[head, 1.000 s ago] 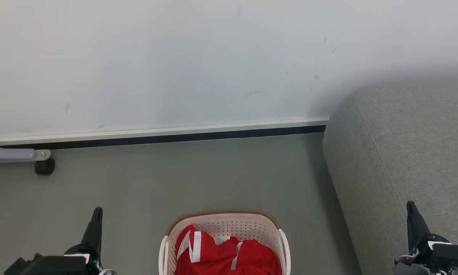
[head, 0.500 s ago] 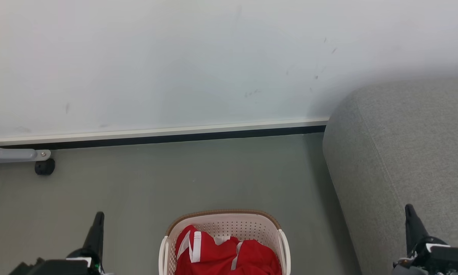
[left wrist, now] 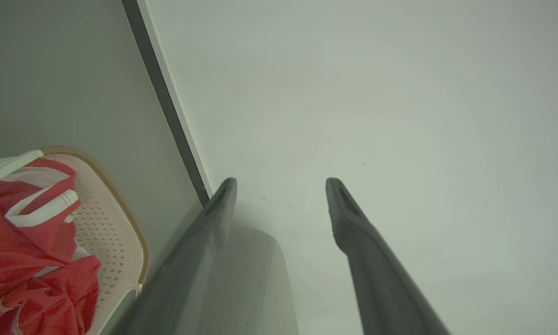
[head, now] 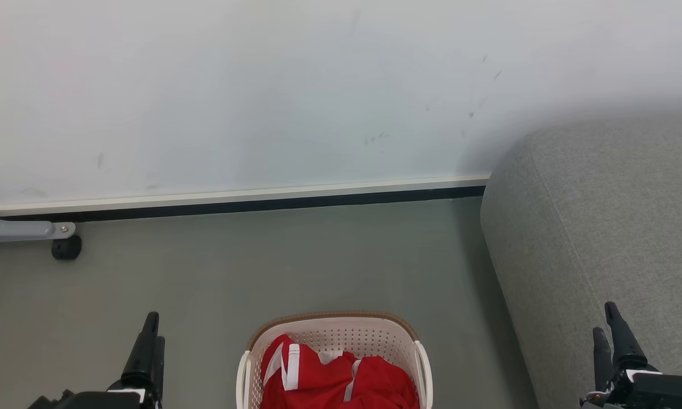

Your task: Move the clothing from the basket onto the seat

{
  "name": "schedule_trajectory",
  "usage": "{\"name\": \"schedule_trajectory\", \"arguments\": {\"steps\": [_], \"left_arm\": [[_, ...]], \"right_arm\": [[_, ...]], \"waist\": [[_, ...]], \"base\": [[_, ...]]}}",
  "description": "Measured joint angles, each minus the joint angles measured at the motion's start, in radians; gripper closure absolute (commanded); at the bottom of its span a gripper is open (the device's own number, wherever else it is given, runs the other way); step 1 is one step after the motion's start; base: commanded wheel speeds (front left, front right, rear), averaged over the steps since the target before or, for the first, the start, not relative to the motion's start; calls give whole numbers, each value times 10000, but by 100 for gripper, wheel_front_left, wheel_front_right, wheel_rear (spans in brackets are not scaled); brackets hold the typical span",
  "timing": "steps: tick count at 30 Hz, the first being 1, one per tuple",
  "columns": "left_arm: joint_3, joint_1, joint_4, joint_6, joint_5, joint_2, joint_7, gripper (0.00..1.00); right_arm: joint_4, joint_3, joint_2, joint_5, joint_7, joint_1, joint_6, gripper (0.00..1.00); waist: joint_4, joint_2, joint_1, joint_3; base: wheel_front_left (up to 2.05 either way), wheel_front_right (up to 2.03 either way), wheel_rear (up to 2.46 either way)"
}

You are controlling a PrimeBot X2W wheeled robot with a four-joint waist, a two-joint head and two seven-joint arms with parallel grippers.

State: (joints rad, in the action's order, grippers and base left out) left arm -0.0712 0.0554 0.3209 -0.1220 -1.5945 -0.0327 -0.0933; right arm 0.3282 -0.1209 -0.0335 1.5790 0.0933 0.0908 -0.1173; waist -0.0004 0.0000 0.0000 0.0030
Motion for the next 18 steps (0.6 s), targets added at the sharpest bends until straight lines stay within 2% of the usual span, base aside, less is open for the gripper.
{"name": "schedule_trajectory", "arguments": {"steps": [9,18], "left_arm": [[399,204,-75,0,771,-224,449,0],[963,432,-155,0,2220,-598,867,0]], "right_arm": [[0,324,-127,-798,-437,79,0,0],[-27,851,-474,-2217,-867,281,33,0]], "waist": [[-5,0,0,7],[-14,0,0,3]], "base": [[0,0,0],[0,0,0]]}}
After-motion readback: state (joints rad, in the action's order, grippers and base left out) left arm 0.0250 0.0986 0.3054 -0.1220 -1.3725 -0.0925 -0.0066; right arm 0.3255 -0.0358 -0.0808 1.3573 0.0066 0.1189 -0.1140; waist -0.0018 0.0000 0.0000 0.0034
